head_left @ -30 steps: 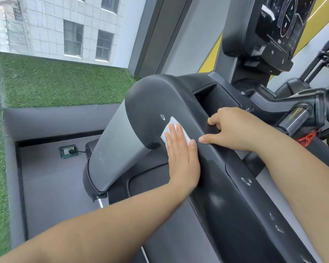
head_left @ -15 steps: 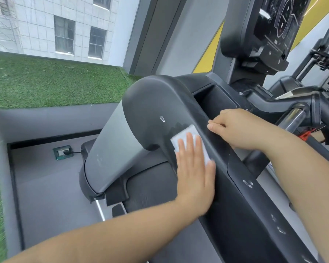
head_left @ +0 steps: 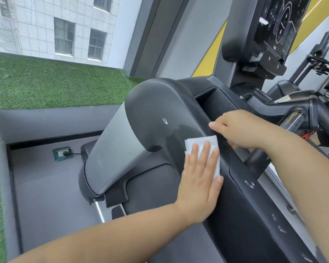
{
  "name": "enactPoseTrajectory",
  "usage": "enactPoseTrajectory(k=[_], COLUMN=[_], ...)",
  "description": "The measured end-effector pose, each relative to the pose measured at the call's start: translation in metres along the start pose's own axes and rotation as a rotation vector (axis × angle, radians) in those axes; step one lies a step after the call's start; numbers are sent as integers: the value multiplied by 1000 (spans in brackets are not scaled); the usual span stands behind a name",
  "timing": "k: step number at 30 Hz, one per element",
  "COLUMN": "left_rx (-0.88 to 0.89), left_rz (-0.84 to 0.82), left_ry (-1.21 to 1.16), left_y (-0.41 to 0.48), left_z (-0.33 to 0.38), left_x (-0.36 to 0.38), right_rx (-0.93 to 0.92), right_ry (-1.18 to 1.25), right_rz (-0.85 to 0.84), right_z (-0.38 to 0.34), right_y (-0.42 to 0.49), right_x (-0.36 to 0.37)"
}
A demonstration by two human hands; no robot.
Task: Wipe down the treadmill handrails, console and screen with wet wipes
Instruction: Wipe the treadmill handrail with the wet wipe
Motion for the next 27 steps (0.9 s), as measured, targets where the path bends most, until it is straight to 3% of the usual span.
enactPoseTrajectory(k=[3,5,6,10,12,14,17,19,24,26,27], left_rx=[-173,-367,-382,-14,31,-110,-513,-641,-391,-396,-481], left_rz=[20,12,5,-5,3,24,74,141,61,113,155], left_ry=[-26,-109,-121,-26,-12,-38,-281,-397,-258,-222,-238], left_y=[21,35,36,-1,-9,8,39,46,17,28,42], left_z=[-25,-32,-31,-9,-18,-33,-44,-34,-10,-36,-53], left_x=[-10,-16,-17,-2,0,-7,-19,-20,-16,-14,-17], right_rx=[60,47,32,4,21,29,-11,-15,-28,-32,-34], right_ry=[84,28,-14,5,31,24,-15,-13,-20,-29,-31], right_rz=[-38,1,40,142,125,100,86,67,74,73,72], right_z=[-1,-6,-11,-29,-31,-31,-32,-32,-31,-30,-30], right_y=[8,17,23,47,57,63,65,66,69,69,69], right_x=[-7,-10,-10,-5,-2,0,-1,-3,-3,-2,-1])
Point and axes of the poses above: each hand's wrist, its own y-axis towards the middle knuckle, its own x-axis out of the palm, z = x × y, the point moved 1 cm from there along y, towards the middle knuckle, and after that the axes turned 9 degrees about x, right-handed, at the moved point
